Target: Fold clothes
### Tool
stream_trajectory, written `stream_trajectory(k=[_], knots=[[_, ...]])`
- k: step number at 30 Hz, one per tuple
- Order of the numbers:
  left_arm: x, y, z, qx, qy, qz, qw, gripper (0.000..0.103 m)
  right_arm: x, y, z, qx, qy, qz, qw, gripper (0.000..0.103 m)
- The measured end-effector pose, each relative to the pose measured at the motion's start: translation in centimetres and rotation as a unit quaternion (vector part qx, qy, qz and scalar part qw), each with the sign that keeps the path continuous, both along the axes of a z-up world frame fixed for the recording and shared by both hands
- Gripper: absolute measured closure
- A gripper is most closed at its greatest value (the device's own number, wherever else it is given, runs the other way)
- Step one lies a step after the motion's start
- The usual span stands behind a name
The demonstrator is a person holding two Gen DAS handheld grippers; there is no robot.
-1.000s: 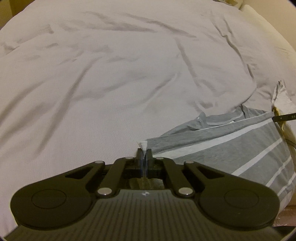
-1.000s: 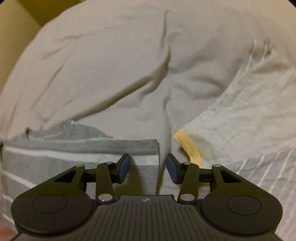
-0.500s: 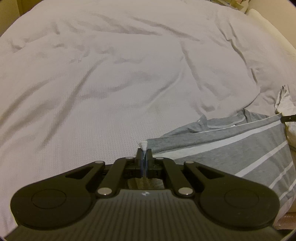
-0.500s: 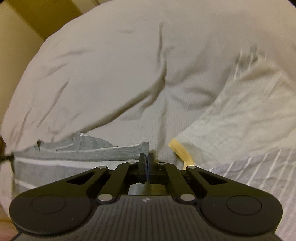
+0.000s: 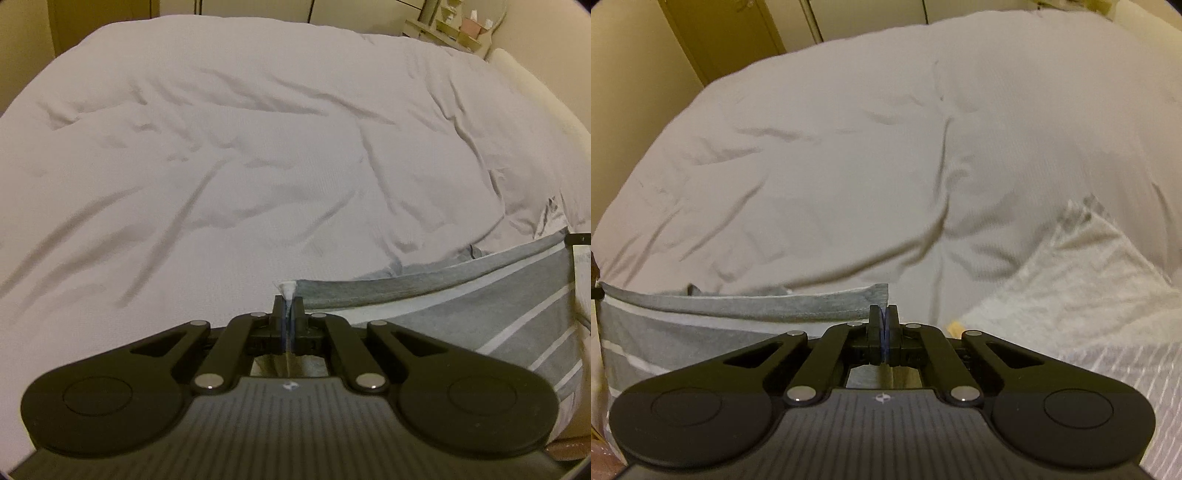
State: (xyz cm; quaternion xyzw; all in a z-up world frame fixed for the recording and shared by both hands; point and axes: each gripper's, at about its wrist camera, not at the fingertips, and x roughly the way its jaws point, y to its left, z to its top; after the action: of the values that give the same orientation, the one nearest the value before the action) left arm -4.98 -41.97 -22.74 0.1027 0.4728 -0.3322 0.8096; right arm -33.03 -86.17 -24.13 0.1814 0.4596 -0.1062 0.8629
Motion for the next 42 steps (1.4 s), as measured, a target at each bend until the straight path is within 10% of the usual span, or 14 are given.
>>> stream_trajectory(k=[13,20,27,32,38,41,42], knots=[[5.4,-2.6,-7.4,0.081,0.041,-0.001,0.9959,0.099,6.2,-1.7,-7.8,-0.007,0.068,0.000,0.998,0.100],[4.3,-1.1,-5.5,0.087,0.026,0.051,0.9946,0.088,3.7,-0.4,-5.0,-0.035,0.053,-0.008,0.998,0.089],[-6.4,-2.9,-1.9,0.107,-0.009,-0.129,0.9859,0.086,-2.5,7.2,-2.9,0.001,0.068,0.082,0.994,0.088],[-19.1,-3.5,-2.7,0.151,-0.062,-0.367,0.9158,0.066,-8.4,14.7,-3.1,-0.076,0.107,0.226,0.965,0.070],[-27.4,-2.2,-8.0,0.256,-0.194,-0.512,0.7967,0.056,-13.3,21.2,-6.3,-0.274,0.123,0.398,0.867,0.053],[-28.0,-2.0,-9.9,0.306,-0.230,-0.516,0.7659,0.056,-14.5,23.1,-8.4,-0.359,0.126,0.449,0.808,0.053],[-27.8,-1.9,-10.2,0.315,-0.225,-0.512,0.7671,0.071,-14.5,23.2,-9.1,-0.368,0.130,0.460,0.798,0.054]])
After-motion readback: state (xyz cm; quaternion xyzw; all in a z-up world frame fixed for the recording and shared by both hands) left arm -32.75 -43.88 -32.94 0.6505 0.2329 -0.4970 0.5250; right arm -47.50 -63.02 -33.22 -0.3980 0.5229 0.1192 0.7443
